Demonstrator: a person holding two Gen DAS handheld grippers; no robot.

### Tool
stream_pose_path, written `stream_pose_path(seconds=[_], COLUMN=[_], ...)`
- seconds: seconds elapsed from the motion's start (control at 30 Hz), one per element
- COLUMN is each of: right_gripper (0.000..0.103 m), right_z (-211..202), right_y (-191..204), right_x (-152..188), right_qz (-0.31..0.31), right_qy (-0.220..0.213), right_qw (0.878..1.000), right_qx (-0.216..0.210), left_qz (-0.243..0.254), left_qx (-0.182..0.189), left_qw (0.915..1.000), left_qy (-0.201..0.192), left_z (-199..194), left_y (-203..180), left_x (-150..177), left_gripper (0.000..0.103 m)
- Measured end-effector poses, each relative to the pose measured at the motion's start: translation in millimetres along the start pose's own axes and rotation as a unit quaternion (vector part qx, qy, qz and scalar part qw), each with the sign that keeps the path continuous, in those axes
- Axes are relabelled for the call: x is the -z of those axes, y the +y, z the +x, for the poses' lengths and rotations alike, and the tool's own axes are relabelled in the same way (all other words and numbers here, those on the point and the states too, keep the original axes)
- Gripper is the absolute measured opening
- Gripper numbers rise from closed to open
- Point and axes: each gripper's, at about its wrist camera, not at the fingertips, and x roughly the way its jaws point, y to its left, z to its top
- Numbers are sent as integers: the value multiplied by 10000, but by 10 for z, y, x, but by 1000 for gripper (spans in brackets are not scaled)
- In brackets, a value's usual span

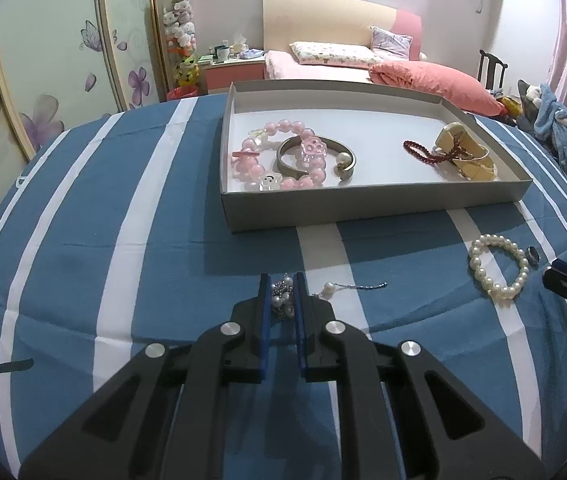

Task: Organize jewelry
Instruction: 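Hold the drop earrings with the left tool while the right tool grasps a pearl stud earring, then carry the drop earrings and the stud earring over the gray tray with both tools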

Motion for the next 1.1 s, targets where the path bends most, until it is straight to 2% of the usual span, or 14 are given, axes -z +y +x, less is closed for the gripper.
stream_pose_path(seconds=[0.1,0.17,0.23,0.37,0.57,1.1], right_gripper=[27,17,15,14,14,14], right_z=[20,19,14,-26,-148,-576], right_y=[-18,-10,0,-24,-11,162], right_x=[-5,0,6,24,-10,-202], right_qz=[49,3,-45,-23,-14,-217], right_qy=[63,75,86,51,-233,-1381], right_qw=[10000,9999,9998,9999,9997,9897], right_qx=[58,125,166,112,-15,-295], left_qz=[1,4,13,70,85,-81], left_qx=[17,27,48,74,211,450], left_qw=[10000,10000,10000,9999,9986,9904], left_qy=[-9,-19,-38,-136,-472,-1304], left_z=[-9,-19,-29,-90,-303,-795], left_y=[4,4,5,-4,5,21], left_x=[4,6,7,22,17,-57], left_gripper=[11,11,11,11,11,11])
